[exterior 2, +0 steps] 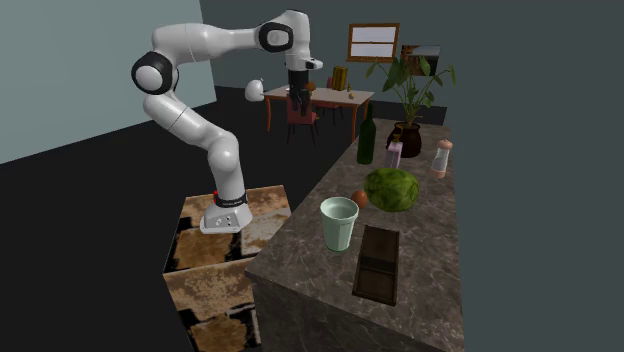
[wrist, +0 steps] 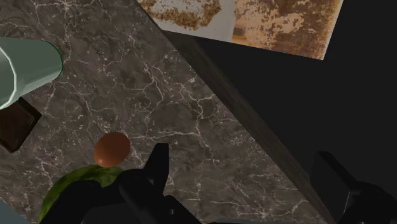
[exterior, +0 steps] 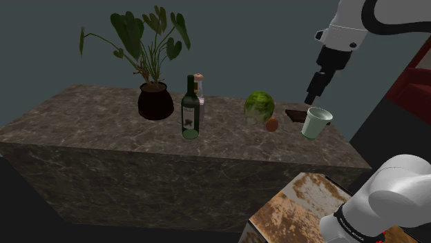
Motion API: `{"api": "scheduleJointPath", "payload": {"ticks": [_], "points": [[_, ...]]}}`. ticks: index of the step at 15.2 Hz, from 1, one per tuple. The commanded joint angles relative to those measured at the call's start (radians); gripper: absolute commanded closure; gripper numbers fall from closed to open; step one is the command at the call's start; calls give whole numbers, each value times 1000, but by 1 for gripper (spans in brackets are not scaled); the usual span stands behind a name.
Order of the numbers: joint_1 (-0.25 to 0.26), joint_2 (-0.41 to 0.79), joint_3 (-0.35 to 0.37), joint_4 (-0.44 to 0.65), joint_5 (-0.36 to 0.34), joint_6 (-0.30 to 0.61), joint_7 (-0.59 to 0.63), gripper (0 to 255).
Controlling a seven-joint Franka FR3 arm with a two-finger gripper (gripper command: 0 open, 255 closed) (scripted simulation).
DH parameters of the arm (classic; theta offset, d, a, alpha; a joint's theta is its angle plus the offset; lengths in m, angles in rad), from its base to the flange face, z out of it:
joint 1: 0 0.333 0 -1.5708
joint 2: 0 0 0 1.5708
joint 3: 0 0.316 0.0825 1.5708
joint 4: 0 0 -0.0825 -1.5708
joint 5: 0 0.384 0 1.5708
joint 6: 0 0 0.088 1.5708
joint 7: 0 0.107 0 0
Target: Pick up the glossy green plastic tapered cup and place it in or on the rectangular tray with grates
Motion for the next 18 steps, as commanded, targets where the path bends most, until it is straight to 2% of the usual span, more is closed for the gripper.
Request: {"api": "scheduleJointPath", "payload": {"ticks": [1, 10, 18], "points": [[0, 0, 0, 0, 0, 0, 0, 0], [-90, 67, -99, -143, -127, 216, -60, 0], [-178, 196, -196, -202, -236, 424, -97, 0]]}}
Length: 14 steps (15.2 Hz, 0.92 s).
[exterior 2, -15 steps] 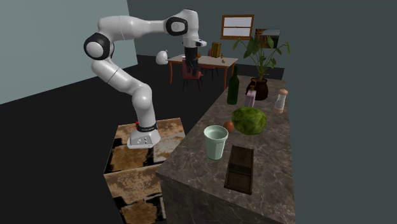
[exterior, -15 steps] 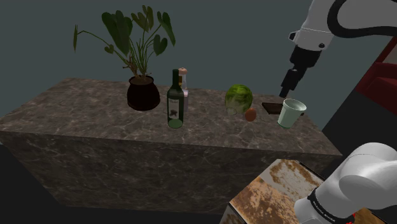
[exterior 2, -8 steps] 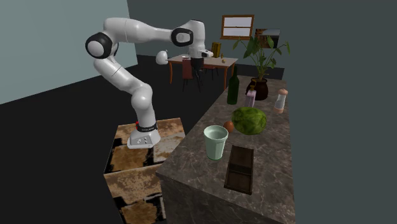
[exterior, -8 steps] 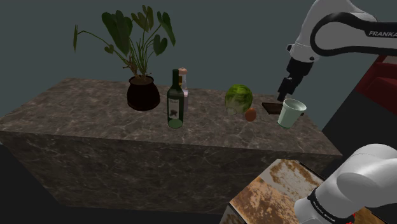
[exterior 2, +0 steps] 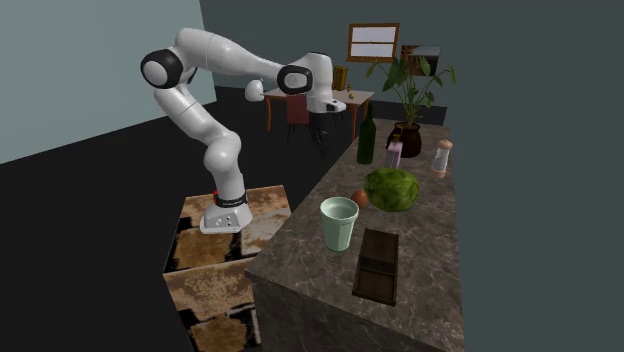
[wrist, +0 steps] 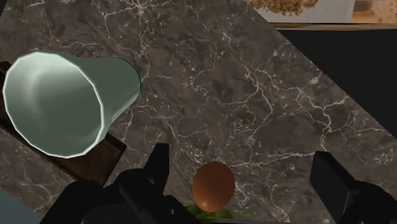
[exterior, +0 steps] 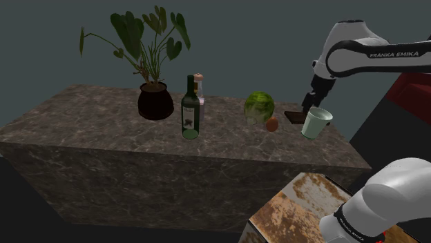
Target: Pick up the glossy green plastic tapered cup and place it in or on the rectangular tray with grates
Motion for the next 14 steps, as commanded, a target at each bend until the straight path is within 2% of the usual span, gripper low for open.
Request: {"api": "scheduleJointPath", "payload": {"ticks": [1, 11, 14], "points": [[-23, 51, -30, -5, -29, 64, -12, 0], [-121, 303, -156, 31, -128, 321, -45, 0], [-129, 339, -170, 25, -134, 367, -48, 0]]}}
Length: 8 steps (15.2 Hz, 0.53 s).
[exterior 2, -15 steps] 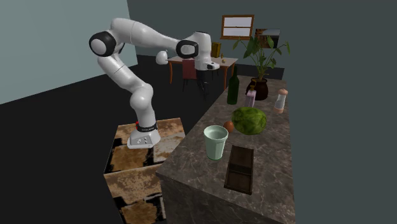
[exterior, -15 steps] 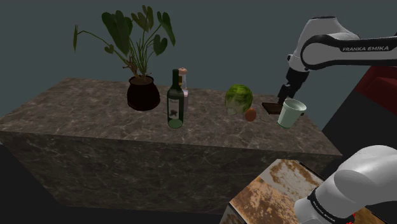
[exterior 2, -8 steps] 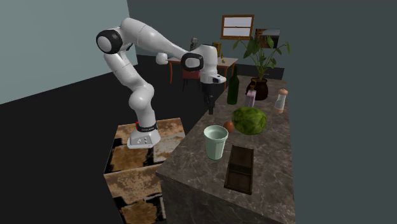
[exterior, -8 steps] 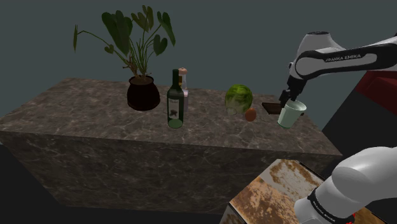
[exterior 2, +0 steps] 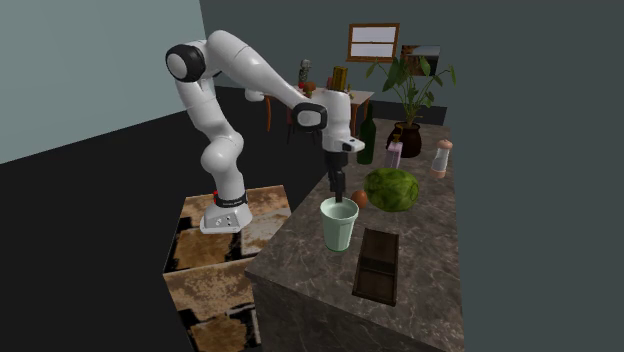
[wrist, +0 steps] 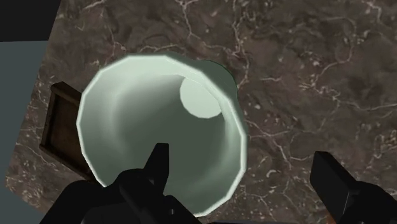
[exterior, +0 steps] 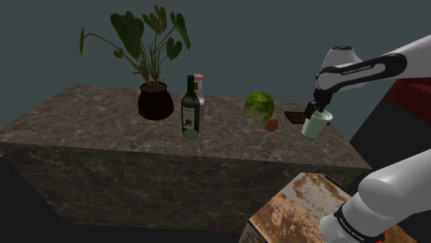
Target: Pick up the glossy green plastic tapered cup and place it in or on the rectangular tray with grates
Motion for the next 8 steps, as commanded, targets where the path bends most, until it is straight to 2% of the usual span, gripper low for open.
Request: {"api": "scheduleJointPath", "payload": {"ticks": [1, 5, 8], "points": [[-4, 28, -9, -10, -4, 40, 0, 0], [-8, 67, -20, -30, -7, 100, -1, 0], [-8, 73, -22, -33, -7, 109, -1, 0]]}}
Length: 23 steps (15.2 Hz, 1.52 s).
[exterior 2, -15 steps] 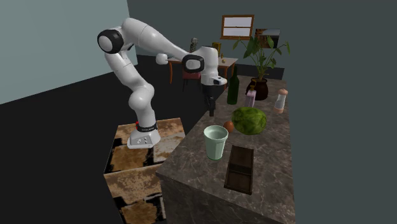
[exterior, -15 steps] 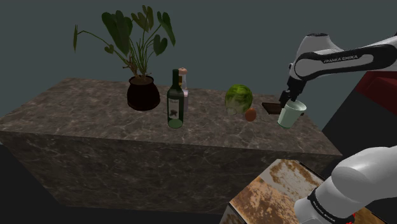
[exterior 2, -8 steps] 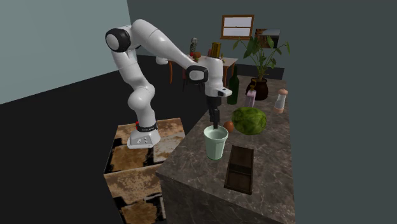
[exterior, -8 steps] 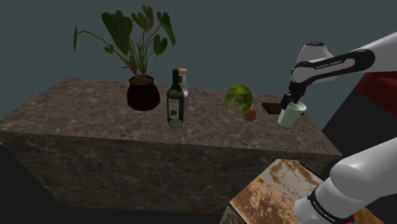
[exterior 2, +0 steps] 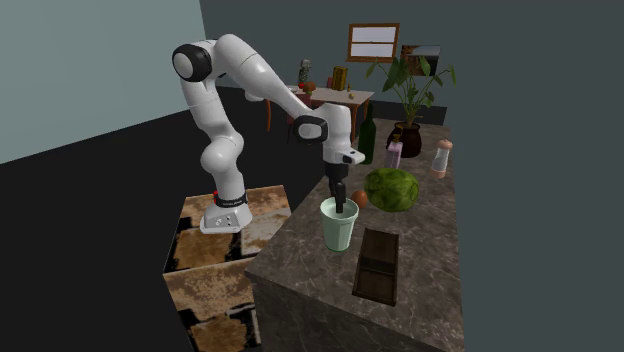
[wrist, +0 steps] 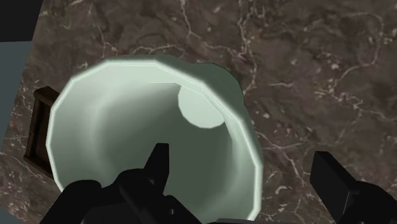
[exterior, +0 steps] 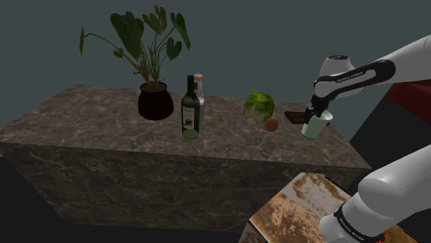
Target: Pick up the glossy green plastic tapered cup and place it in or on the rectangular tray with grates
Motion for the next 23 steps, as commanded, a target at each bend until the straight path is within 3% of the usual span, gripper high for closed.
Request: {"api": "scheduleJointPath", "payload": {"ticks": [1, 5, 6, 15, 23], "points": [[0, 1, 0, -2, 0, 3, 1, 0], [0, 1, 0, -2, 0, 3, 1, 0], [0, 1, 0, -2, 0, 3, 1, 255], [0, 1, 0, -2, 0, 3, 1, 255], [3, -63, 12, 54, 9, -116, -16, 255]]}}
